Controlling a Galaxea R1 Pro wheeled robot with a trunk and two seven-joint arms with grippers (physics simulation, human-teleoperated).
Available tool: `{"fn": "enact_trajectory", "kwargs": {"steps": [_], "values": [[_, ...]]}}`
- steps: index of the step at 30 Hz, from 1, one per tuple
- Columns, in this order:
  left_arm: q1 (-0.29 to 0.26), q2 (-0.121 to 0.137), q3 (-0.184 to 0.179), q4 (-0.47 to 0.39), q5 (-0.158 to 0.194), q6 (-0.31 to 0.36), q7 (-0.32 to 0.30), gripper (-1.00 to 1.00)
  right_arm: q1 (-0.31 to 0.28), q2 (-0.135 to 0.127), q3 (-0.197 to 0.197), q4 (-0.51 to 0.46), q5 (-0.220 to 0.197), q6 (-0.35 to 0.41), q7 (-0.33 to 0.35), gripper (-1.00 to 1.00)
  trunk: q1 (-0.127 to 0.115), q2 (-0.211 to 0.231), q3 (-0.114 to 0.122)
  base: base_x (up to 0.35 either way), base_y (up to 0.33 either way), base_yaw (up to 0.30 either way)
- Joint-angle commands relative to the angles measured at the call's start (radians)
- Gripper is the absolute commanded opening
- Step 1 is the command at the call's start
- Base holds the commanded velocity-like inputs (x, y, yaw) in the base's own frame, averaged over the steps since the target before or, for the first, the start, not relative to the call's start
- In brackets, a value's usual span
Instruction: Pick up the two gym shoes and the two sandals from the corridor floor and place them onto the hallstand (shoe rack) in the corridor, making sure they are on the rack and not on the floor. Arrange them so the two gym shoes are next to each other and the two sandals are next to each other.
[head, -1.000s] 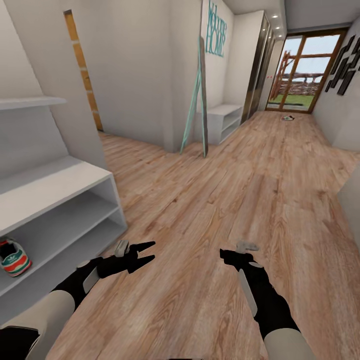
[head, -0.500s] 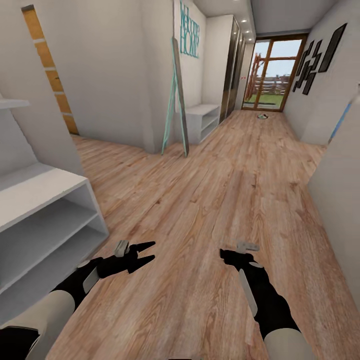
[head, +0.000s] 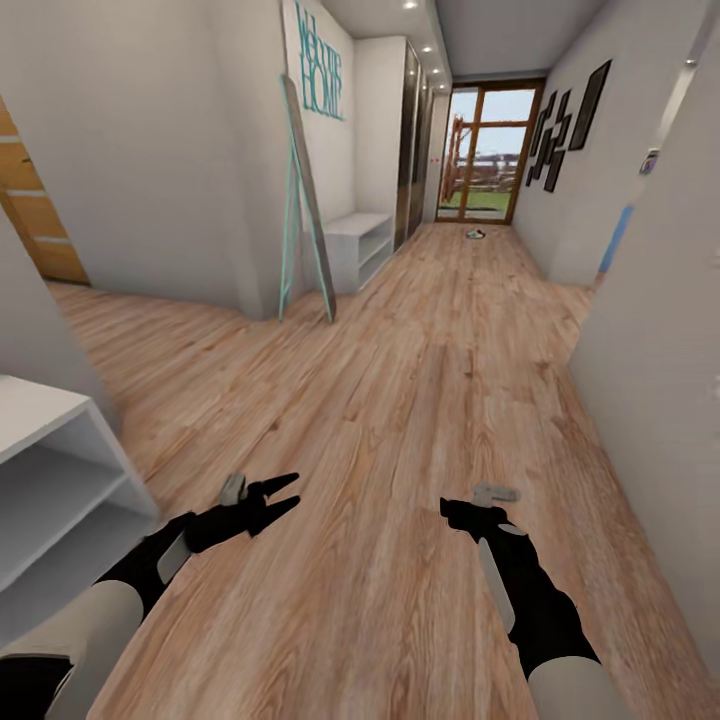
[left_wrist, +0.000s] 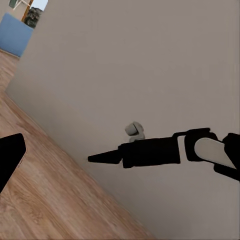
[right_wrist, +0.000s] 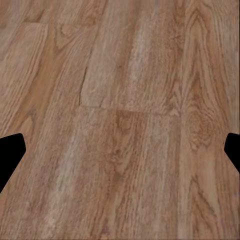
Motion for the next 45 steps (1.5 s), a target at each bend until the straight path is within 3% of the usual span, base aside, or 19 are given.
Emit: {"fn": "enact_trajectory", "kwargs": {"steps": [1, 9, 20, 29, 32, 34, 38, 45], "values": [[0.0, 0.003, -0.006, 0.0, 0.009, -0.01, 0.007, 1.0, -0.001, 0.001, -0.001, -0.001, -0.001, 0.005, -0.002, 1.0, 0.0, 0.0, 0.0, 0.346, 0.0, -0.267], [0.0, 0.006, -0.004, 0.0, 0.009, -0.011, 0.086, 1.0, -0.001, 0.001, -0.001, -0.001, 0.0, 0.004, -0.002, 1.0, 0.0, 0.0, 0.005, 0.347, 0.0, -0.267], [0.0, 0.006, -0.004, 0.0, 0.009, -0.011, 0.107, 1.0, -0.001, 0.001, 0.0, 0.0, 0.0, 0.005, -0.003, 1.0, 0.0, 0.0, 0.011, 0.347, 0.0, -0.196], [0.0, 0.005, -0.004, 0.0, 0.008, -0.011, 0.216, 1.0, -0.001, 0.001, 0.002, 0.0, 0.003, 0.006, -0.004, 1.0, 0.0, 0.0, 0.013, 0.348, 0.0, -0.025], [0.0, 0.003, -0.004, -0.001, 0.008, -0.011, 0.285, 1.0, -0.001, 0.001, 0.002, 0.0, 0.003, 0.006, -0.004, 1.0, 0.0, 0.0, 0.016, 0.348, 0.0, -0.139], [0.0, -0.001, -0.006, -0.005, 0.008, -0.011, 0.369, 1.0, -0.001, 0.001, 0.002, -0.001, 0.003, 0.006, -0.004, 1.0, 0.0, 0.0, 0.019, 0.348, 0.0, -0.162], [-0.001, -0.041, -0.006, -0.045, 0.006, -0.011, 0.504, 1.0, -0.001, 0.001, 0.002, -0.001, 0.002, 0.006, -0.004, 1.0, 0.0, 0.0, 0.024, 0.348, 0.0, -0.167], [-0.002, -0.05, -0.005, -0.12, 0.007, -0.012, 0.673, 1.0, -0.001, 0.001, 0.002, -0.001, 0.003, 0.006, -0.005, 1.0, 0.0, 0.0, 0.029, 0.348, 0.0, -0.09]]}}
